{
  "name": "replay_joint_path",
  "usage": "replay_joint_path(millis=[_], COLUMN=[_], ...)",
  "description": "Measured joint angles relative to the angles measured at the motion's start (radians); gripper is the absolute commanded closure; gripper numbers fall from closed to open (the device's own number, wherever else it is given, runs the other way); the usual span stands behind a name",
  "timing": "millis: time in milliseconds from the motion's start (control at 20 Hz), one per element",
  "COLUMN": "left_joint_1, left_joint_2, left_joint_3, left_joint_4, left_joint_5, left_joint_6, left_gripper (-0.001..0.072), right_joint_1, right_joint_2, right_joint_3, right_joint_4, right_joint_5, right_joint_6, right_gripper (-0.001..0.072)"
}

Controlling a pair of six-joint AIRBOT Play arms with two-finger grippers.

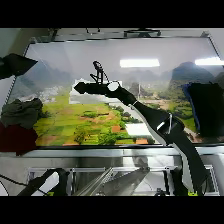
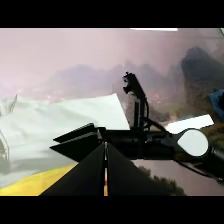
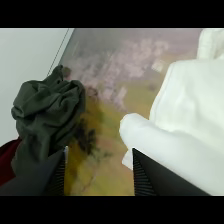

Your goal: Fold the shirts.

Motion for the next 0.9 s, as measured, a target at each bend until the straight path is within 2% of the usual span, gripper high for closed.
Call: replay_joint_path(millis=[150, 300, 350, 400, 500, 650, 900], left_joint_1=[0.01, 0.013, 0.013, 0.013, 0.013, 0.013, 0.013], left_joint_2=[0.011, 0.015, 0.016, 0.016, 0.017, 0.017, 0.017], left_joint_3=[-0.075, -0.135, -0.15, -0.163, -0.178, -0.188, -0.192], left_joint_4=[0.0, -0.001, -0.001, -0.002, -0.002, -0.003, -0.002], left_joint_5=[0.006, 0.011, 0.015, 0.017, 0.019, 0.021, 0.021], left_joint_6=[0.023, 0.036, 0.039, 0.043, 0.046, 0.046, 0.047], left_gripper=[0.0686, 0.0686, 0.0686, 0.0686, 0.0686, 0.0686, 0.0686], right_joint_1=[-0.1, -0.234, -0.278, -0.315, -0.373, -0.416, -0.411], right_joint_2=[0.05, 0.116, 0.134, 0.144, 0.148, 0.11, 0.008], right_joint_3=[0.001, 0.001, 0.002, 0.0, -0.003, -0.004, -0.004], right_joint_4=[-0.062, -0.225, -0.3, -0.374, -0.504, -0.611, -0.597], right_joint_5=[0.165, 0.389, 0.461, 0.521, 0.62, 0.682, 0.656], right_joint_6=[0.023, 0.143, 0.196, 0.246, 0.341, 0.425, 0.467], right_gripper=[0.0354, 0.0329, 0.0148, 0.0006, 0.0007, 0.0007, 0.0018])
